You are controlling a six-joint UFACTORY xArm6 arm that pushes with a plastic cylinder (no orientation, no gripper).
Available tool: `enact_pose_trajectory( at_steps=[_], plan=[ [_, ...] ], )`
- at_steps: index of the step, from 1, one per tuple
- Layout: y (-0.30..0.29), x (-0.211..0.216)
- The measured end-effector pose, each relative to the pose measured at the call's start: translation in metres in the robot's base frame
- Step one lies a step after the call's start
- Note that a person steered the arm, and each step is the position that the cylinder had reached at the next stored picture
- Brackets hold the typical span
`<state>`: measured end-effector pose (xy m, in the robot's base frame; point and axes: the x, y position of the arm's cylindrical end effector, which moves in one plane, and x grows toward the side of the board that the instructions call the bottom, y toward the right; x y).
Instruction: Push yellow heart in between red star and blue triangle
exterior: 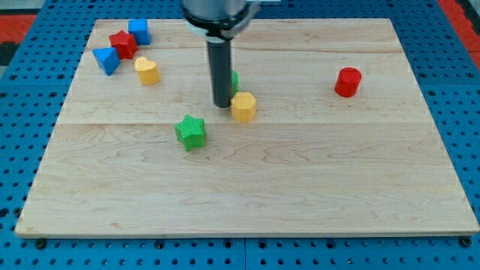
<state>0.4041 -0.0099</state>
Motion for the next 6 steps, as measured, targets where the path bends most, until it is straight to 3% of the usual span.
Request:
enact_pose_trajectory(
  at_steps=[1,3,4,5,6],
  plan=[
    [0.025,-0.006],
    [-0.111,-0.08],
    [-0.118,-0.111],
    [-0.076,-0.083],
    [-0.104,-0.045]
  ],
)
